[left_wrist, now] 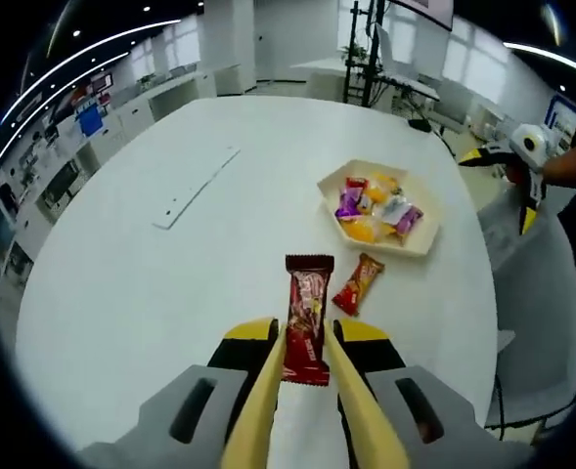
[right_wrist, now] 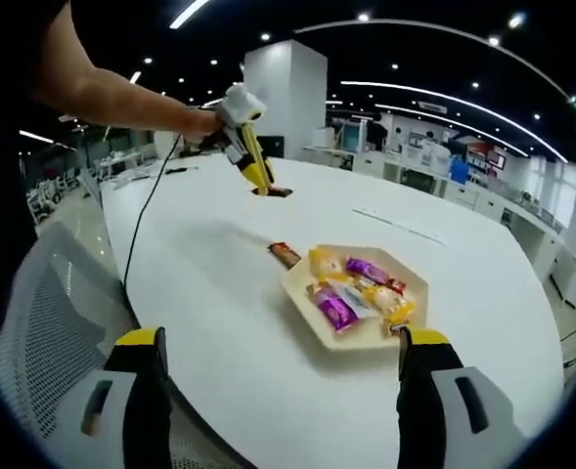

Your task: Place the target food into the container with the food tongs after gripping and lifting it, then release it inside without dropping or visibly crushing the food.

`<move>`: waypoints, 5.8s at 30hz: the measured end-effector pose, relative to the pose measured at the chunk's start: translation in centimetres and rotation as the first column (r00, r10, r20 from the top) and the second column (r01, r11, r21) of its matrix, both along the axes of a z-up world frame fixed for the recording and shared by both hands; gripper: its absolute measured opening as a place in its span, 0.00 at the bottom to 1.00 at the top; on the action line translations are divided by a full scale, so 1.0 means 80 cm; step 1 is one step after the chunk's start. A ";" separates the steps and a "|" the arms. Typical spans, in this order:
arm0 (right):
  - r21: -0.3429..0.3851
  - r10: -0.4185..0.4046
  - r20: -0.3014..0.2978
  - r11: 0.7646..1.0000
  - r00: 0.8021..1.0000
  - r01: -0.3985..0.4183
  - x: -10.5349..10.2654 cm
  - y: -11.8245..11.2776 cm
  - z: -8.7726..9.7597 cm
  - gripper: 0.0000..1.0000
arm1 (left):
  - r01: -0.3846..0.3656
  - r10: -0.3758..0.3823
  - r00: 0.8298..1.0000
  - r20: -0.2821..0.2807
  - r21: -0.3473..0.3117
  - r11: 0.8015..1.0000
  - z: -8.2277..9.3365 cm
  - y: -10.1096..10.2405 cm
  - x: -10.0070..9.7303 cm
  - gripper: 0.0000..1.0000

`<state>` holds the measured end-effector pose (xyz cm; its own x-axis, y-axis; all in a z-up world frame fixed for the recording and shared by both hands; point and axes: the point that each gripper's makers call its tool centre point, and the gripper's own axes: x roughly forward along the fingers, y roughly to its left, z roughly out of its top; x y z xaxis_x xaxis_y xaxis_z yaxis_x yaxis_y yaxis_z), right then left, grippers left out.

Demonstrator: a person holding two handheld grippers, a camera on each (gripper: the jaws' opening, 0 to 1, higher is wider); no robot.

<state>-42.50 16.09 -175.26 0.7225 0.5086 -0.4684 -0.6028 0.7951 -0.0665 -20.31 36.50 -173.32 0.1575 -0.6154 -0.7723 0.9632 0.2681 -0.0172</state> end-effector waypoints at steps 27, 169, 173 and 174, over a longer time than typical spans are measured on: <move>-0.010 -0.019 0.065 1.000 0.998 0.020 0.004 -0.003 0.012 1.00 | -0.022 0.023 0.999 0.046 -0.020 1.000 0.058 0.014 0.002 0.18; 0.020 -0.063 0.092 0.998 0.994 0.061 0.009 -0.014 0.022 0.99 | 0.171 -0.130 0.972 0.195 -0.211 0.962 0.066 -0.188 -0.058 0.26; 0.020 -0.063 0.091 0.998 0.994 0.061 0.009 -0.014 0.021 0.99 | 0.163 -0.120 0.973 0.199 -0.216 0.963 0.065 -0.178 -0.055 0.26; 0.015 -0.063 0.097 0.998 0.993 0.061 0.009 -0.014 0.022 0.99 | 0.160 -0.117 0.973 0.200 -0.215 0.963 0.065 -0.176 -0.054 0.26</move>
<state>-41.76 14.93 -173.51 0.7948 0.4666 -0.3882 -0.5434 0.8319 -0.1126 -24.63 22.44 -168.12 0.1840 -0.7978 -0.5742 0.9828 0.1414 0.1184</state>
